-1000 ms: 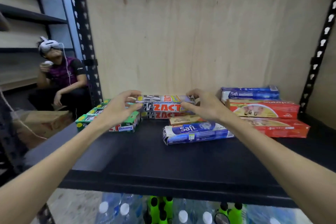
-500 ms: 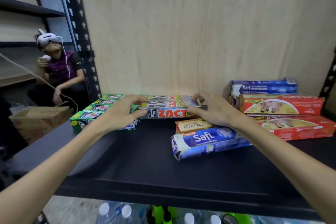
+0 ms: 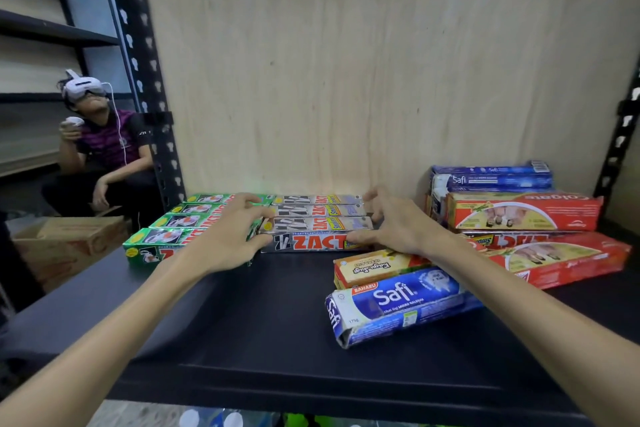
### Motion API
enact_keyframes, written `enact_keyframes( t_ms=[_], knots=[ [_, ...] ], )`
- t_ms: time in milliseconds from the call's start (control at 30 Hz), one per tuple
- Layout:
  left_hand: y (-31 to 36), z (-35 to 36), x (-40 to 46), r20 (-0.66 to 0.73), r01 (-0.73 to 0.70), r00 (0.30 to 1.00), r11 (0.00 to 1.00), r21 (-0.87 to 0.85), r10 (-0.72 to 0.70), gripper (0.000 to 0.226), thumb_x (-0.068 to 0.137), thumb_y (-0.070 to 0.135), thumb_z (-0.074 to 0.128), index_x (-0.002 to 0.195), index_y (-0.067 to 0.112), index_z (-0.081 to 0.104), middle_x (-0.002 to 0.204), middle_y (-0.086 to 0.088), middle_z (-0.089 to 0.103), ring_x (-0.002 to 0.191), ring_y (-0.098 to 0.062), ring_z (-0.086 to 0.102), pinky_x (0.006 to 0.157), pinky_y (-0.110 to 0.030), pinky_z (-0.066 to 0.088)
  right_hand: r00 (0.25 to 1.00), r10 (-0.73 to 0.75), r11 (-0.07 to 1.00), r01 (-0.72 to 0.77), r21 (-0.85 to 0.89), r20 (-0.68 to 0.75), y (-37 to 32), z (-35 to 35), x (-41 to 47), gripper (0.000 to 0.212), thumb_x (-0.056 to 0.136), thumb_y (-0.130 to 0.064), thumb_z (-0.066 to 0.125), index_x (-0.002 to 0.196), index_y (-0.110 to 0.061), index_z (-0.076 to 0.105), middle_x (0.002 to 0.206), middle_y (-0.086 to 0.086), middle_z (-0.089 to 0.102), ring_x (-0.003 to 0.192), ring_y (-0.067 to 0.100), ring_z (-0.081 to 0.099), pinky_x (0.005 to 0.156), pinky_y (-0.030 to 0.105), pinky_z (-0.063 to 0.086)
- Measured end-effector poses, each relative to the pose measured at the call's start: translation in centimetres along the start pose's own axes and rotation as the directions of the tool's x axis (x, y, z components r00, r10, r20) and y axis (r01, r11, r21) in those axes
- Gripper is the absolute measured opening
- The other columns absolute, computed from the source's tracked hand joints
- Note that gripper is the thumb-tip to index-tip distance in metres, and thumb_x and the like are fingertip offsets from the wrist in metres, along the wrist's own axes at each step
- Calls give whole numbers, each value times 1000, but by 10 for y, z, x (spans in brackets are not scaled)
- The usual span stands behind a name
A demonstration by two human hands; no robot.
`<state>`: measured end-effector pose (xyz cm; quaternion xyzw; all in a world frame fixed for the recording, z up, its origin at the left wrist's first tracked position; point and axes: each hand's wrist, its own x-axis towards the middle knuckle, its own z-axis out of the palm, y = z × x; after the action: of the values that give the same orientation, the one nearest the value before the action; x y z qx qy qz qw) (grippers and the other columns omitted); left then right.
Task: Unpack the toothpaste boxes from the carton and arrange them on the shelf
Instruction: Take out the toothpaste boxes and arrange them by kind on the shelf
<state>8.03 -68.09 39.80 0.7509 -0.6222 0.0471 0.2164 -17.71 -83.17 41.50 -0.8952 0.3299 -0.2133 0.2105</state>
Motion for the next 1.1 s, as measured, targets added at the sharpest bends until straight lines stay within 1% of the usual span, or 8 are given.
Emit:
enact_keyframes(
  t_ms=[100, 200, 300, 467, 600, 767, 933, 1100],
  knots=[
    [1, 1, 0, -13, 11, 1000, 1000, 23, -11, 58, 95, 28, 63, 148, 16, 42, 153, -4, 38, 142, -20, 35, 114, -27, 24, 1000, 2, 1000, -2, -19, -11, -3, 0, 4, 78, 72, -46, 84, 130, -20, 39, 113, -1, 62, 104, 16, 60, 71, 21, 42],
    [2, 2, -2, -19, 21, 1000, 999, 44, -20, 64, 92, 30, 66, 149, 15, 41, 151, -3, 45, 138, -19, 40, 112, -26, 27, 1000, 22, 995, -21, -102, 1, -4, -1, 7, 78, 74, -54, 79, 134, -18, 46, 132, 4, 57, 116, 20, 54, 91, 32, 44],
    [1, 6, -4, -54, 25, 998, 998, 58, -22, 66, 88, 41, 70, 145, 18, 46, 147, -1, 49, 134, -18, 44, 112, -30, 31, 1000, 17, 993, -15, -120, 15, -6, 1, 5, 78, 76, -56, 76, 136, -15, 49, 137, 4, 55, 121, 21, 54, 102, 37, 45],
    [5, 9, -7, -62, 29, 998, 990, 137, -21, 67, 91, 49, 63, 149, 22, 41, 153, 1, 43, 141, -18, 37, 115, -32, 28, 1000, -11, 994, 14, -110, 26, -10, 0, 1, 65, 81, -51, 74, 131, -15, 54, 131, 3, 59, 114, 19, 56, 95, 32, 45],
    [17, 2, -10, -72, 78, 995, 994, 75, -73, 81, 84, 64, 62, 150, 24, 39, 153, 4, 44, 138, -17, 42, 112, -34, 34, 1000, -18, 997, 17, -81, -10, -8, 1, -3, 71, 81, -56, 72, 135, -17, 49, 130, 3, 58, 101, 14, 55, 87, 27, 45],
    [46, 3, -6, -149, 114, 981, 990, -79, -124, 88, 77, 80, 56, 146, 28, 43, 145, 9, 53, 132, -14, 49, 107, -37, 42, 989, -38, 993, 21, -119, -140, -7, -1, -14, 82, 77, -67, 68, 141, -23, 43, 139, 2, 51, 117, 18, 56, 97, 39, 51],
    [93, 9, 3, -217, 72, 969, 975, -209, -118, 77, 78, 66, 67, 139, 21, 51, 136, 2, 57, 125, -16, 53, 105, -40, 45, 931, -96, 982, 30, -186, -352, 10, -23, -46, 76, 80, -66, 65, 140, -23, 46, 134, 3, 53, 122, 22, 53, 101, 43, 48],
    [155, 23, 22, -184, 20, 981, 974, -225, -63, 82, 72, 72, 61, 134, 18, 55, 130, -2, 59, 120, -18, 55, 101, -39, 47, 829, 30, 951, -196, -239, -559, 61, -66, -79, 69, 83, -58, 67, 136, -17, 51, 133, 11, 55, 123, 32, 48, 99, 46, 41]
  ],
)
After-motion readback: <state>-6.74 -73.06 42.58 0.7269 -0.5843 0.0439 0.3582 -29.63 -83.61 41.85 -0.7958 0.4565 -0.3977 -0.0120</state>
